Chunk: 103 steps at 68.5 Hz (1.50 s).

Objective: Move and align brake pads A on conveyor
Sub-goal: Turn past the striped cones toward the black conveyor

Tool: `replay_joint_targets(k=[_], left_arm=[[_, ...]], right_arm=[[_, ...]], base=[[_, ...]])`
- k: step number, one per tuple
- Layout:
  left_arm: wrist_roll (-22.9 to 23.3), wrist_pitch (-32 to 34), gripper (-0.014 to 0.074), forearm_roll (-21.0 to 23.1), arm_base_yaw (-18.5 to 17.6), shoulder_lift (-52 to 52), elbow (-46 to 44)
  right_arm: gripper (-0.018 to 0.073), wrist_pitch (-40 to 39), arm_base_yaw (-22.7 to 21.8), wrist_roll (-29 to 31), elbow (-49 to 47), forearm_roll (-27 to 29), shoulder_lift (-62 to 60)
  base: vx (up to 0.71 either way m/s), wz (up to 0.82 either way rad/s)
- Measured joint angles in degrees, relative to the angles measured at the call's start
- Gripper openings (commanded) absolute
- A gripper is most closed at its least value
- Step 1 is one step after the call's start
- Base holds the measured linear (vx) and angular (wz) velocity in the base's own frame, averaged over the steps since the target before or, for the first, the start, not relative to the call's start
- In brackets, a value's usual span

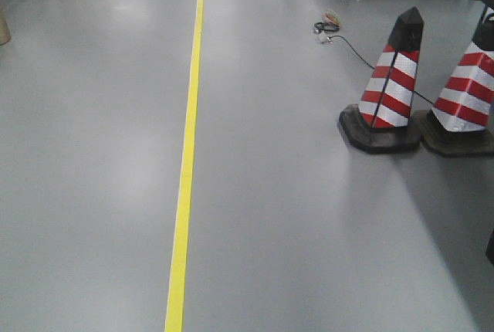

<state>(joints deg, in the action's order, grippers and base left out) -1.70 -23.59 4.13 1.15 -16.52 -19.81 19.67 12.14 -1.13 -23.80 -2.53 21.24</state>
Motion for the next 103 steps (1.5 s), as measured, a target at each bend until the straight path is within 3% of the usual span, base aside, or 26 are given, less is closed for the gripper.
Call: replay_joint_targets(k=[103], left_arm=[[0.0,0.0,-0.0006,0.0,0.0,0.0,0.0]], right_arm=[[-0.0007,0.0,0.0,0.0,0.0,0.0,0.0]], base=[[0.61,0.01]])
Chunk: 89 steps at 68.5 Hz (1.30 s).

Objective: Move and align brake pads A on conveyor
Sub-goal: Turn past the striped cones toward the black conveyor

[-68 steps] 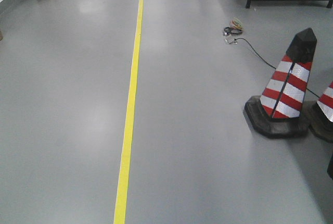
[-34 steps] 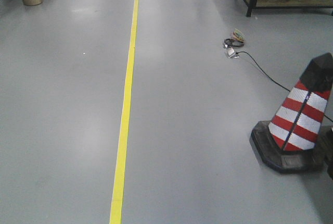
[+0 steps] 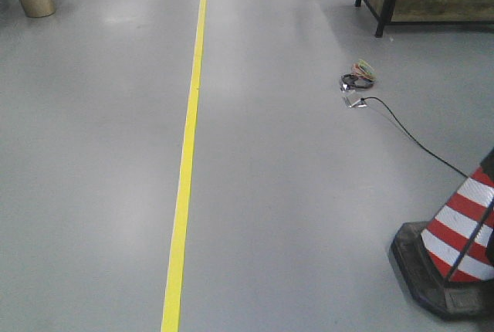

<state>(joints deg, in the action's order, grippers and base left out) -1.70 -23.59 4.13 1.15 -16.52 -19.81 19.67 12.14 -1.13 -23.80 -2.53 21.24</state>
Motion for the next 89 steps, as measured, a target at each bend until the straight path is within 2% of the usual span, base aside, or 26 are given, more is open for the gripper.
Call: replay_joint_targets(k=[32,89], left_arm=[[0.0,0.0,-0.0006,0.0,0.0,0.0,0.0],[0.0,0.1,-0.0006,0.0,0.0,0.0,0.0]], right_arm=[[-0.0007,0.0,0.0,0.0,0.0,0.0,0.0],[-0.0007,0.0,0.0,0.0,0.0,0.0,0.0]], base=[[0.42,-0.22],[0.21,-0.82]])
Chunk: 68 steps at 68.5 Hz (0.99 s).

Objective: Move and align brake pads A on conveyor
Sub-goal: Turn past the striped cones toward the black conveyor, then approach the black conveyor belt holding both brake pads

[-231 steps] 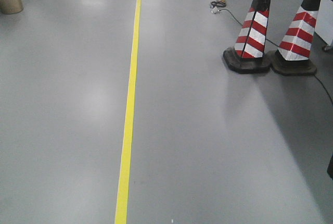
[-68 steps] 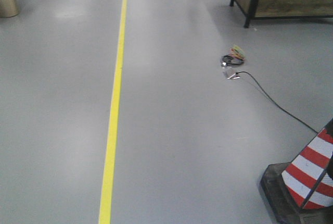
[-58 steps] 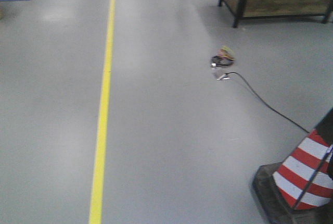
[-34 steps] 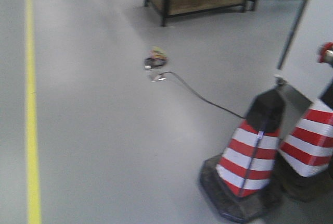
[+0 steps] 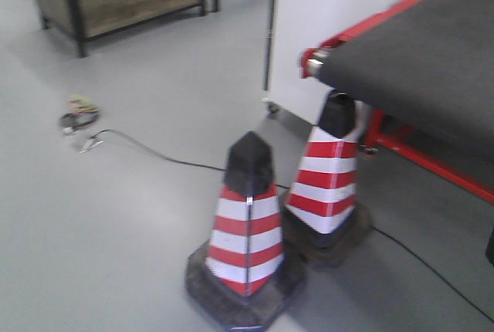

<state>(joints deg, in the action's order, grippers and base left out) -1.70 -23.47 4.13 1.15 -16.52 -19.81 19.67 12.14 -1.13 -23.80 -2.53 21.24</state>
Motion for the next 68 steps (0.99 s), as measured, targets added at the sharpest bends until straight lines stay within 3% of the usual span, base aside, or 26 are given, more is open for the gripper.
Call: replay_joint_targets(k=[51,68], left_arm=[[0.0,0.1,-0.0006,0.0,0.0,0.0,0.0],[0.0,0.1,-0.0006,0.1,0.0,0.0,0.0]], right_arm=[[-0.0007,0.0,0.0,0.0,0.0,0.0,0.0],[-0.0007,0.1,0.0,0.0,0.0,0.0,0.0]], base=[[0.1,-0.83],[0.02,-0.51]])
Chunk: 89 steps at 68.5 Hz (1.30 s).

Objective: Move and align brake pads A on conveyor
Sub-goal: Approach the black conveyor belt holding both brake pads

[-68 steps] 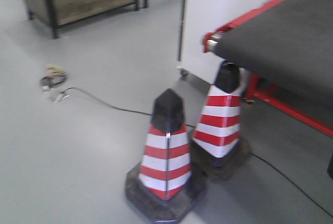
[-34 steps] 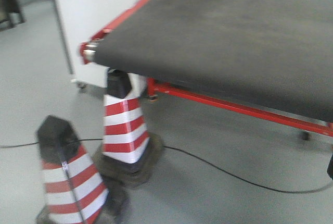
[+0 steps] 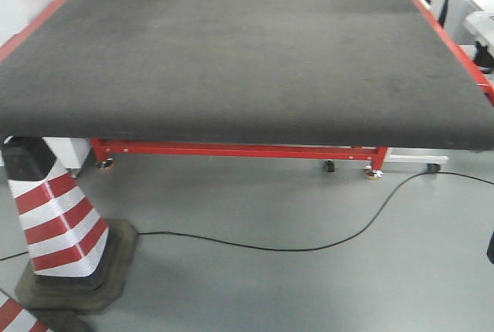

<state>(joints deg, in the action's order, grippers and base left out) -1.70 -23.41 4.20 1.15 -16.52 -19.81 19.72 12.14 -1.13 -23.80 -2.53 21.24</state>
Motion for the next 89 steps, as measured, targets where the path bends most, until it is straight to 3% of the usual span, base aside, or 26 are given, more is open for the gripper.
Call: replay_joint_targets(k=[48,89], left_arm=[[0.0,0.0,-0.0006,0.0,0.0,0.0,0.0],[0.0,0.0,-0.0006,0.0,0.0,0.0,0.0]], right_arm=[[-0.0007,0.0,0.0,0.0,0.0,0.0,0.0],[-0.0007,0.0,0.0,0.0,0.0,0.0,0.0]], base=[[0.05,-0.09],[0.26,0.02]])
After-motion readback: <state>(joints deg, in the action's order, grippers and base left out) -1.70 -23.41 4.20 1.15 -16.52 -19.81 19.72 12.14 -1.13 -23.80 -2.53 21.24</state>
